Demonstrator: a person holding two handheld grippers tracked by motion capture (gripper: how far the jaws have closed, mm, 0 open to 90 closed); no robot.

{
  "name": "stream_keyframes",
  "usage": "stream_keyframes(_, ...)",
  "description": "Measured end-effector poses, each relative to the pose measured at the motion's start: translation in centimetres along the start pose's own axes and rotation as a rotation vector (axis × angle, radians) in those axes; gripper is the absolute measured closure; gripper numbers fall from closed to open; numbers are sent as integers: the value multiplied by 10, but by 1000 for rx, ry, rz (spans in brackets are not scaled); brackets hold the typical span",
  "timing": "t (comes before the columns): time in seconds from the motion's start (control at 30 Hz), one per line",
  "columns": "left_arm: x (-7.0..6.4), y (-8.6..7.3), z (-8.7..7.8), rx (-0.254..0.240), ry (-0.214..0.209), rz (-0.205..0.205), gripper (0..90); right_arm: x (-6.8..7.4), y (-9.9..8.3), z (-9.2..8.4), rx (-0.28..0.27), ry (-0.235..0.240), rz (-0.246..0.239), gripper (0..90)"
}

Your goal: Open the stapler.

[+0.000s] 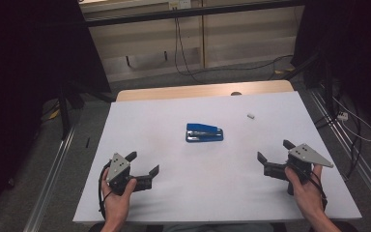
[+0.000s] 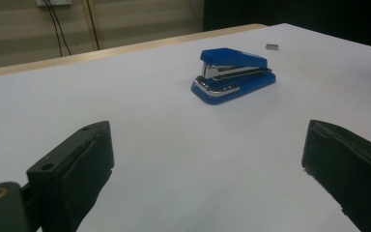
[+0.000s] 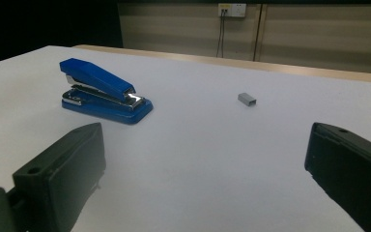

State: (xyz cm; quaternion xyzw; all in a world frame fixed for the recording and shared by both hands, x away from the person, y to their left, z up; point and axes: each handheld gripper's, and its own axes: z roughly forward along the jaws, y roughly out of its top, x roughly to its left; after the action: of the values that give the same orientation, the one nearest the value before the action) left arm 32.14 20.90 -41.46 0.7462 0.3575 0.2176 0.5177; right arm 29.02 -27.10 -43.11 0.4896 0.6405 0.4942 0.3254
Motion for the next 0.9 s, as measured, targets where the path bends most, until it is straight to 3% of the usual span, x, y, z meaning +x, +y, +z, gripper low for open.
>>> stream_keyframes(0.17, -2, 0, 7, 18, -51, -2, 49, 6, 1, 5, 7, 24, -39, 11)
stream_keyframes(0.37, -4, 1, 12, 29, -78, -1, 49, 11, 2, 5, 2, 50, -56, 12)
stream_keyframes(0.53, -9, 4, 15, 23, -87, 28, 48, 14, 3, 7, -6, 84, -58, 11)
stream_keyframes(0.9, -14, 12, 32, 21, -94, 44, 41, 19, 6, 15, -13, 137, -66, 17)
